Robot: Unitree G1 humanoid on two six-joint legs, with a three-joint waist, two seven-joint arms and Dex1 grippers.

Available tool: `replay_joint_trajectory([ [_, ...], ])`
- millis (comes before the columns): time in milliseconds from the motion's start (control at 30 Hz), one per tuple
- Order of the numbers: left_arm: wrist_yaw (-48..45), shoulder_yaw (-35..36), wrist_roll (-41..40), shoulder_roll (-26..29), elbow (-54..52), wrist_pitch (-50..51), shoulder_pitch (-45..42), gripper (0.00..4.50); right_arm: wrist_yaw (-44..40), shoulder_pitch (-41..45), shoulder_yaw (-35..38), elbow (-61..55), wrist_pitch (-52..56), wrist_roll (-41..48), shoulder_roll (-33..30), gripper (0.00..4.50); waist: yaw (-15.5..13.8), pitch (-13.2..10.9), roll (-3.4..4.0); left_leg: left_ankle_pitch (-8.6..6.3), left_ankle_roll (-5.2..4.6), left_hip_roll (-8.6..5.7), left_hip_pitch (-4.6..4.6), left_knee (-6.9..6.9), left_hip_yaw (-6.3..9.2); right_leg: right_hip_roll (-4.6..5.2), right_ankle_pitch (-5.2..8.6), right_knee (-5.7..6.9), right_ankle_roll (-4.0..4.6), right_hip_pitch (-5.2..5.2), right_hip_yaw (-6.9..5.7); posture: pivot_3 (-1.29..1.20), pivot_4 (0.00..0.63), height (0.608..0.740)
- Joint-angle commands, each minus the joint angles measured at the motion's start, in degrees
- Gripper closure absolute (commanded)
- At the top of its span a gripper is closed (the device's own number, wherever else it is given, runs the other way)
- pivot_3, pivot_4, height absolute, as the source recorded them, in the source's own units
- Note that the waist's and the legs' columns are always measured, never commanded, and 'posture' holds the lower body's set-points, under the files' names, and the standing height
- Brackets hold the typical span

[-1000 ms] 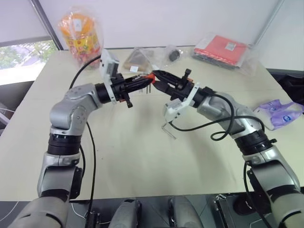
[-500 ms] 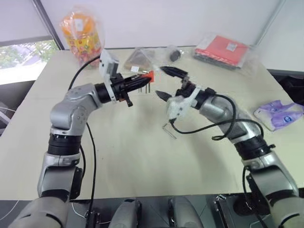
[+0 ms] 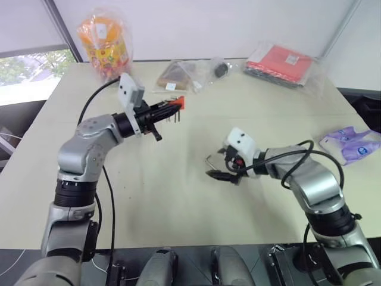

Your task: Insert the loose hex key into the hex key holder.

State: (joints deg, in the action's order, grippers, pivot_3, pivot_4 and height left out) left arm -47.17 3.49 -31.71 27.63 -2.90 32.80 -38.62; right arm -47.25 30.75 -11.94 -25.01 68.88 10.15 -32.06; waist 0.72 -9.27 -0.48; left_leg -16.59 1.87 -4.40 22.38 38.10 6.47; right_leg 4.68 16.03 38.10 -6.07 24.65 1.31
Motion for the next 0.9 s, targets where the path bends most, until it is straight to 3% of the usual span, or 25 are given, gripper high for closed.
replay_joint_trajectory([
  [33, 0.5, 1.3, 0.0, 0.8, -2.5, -0.9, -0.6, 4.5, 4.7, 1.0, 0.5, 0.9, 1.4, 0.5, 2.5, 0.08, 0.0, 0.0, -0.01, 0.0, 0.0, 0.0, 0.0, 0.0, 0.0, 0.0, 0.0, 0.0, 0.0, 0.0, 0.0, 0.0, 0.15, 0.74],
  [367, 1.0, 0.3, 0.6, 1.0, -3.0, -1.1, 0.4, 4.5, 10.8, 0.8, -2.3, 8.6, -3.3, 0.4, 6.7, 0.08, 0.1, 0.0, -0.01, 0.0, 0.0, 0.0, 0.0, -0.01, -0.01, -0.01, 0.0, 0.01, 0.0, 0.01, -0.01, 0.0, 0.15, 0.74],
  [567, 1.4, 0.6, 0.3, 1.2, -3.9, -0.5, 1.1, 4.5, 11.3, 0.4, -7.4, 9.2, -9.1, -1.6, 5.7, 0.08, 0.2, 0.0, -0.01, 0.0, 0.0, 0.0, 0.0, -0.02, -0.01, -0.02, 0.0, 0.0, 0.0, 0.02, -0.01, 0.0, 0.15, 0.74],
  [667, 1.7, 0.7, 0.1, 1.2, -4.9, -0.1, 1.9, 4.5, 11.6, 0.2, -9.2, 10.8, -11.9, -2.8, 5.4, 0.67, 0.3, 0.0, -0.01, 0.0, 0.0, 0.01, 0.0, -0.03, 0.0, -0.02, 0.0, 0.01, 0.0, 0.02, -0.02, 0.0, 0.15, 0.74],
  [900, 3.0, 1.0, -0.3, 0.9, -6.4, 0.4, 2.7, 4.5, 11.6, 0.7, -9.0, 14.7, -13.3, -2.9, 6.3, 4.29, 0.2, 0.0, -0.01, 0.0, 0.0, 0.01, -0.01, -0.02, 0.0, -0.03, 0.0, 0.01, 0.0, 0.01, -0.02, 0.0, 0.15, 0.74],
])
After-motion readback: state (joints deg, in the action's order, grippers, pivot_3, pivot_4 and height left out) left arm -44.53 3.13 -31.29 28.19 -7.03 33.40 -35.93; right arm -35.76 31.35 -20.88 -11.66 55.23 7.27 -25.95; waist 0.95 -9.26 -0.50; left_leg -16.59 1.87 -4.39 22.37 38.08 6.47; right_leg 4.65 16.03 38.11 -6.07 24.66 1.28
